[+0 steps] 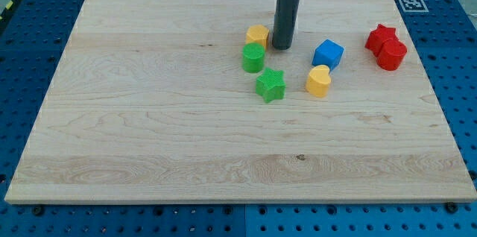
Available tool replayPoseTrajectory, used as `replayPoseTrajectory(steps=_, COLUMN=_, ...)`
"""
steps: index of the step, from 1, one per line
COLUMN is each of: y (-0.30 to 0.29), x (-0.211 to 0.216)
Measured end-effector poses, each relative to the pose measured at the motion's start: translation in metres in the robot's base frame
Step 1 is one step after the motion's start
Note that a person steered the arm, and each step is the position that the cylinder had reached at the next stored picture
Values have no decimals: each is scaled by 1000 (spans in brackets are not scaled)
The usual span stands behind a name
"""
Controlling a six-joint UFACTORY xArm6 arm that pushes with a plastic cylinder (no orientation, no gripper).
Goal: Make a diagonal line with green blocks and yellow blocks
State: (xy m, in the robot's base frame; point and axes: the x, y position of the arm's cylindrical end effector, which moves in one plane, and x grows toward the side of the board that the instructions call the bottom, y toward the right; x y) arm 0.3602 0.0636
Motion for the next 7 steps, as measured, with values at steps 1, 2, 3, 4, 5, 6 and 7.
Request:
replayPoseTrajectory(steps=1, y=-35, x=0)
replayPoseTrajectory(steps=2, y=-21, x=5)
replayPoseTrajectory(steps=3, y=5, x=39)
replayPoseTrajectory(steps=4, y=31, x=48)
replayPoseTrajectory(steps=5, y=59, x=49)
replayPoseTrajectory(steps=6, y=74, x=72)
replayPoseTrajectory(steps=7, y=83, x=87)
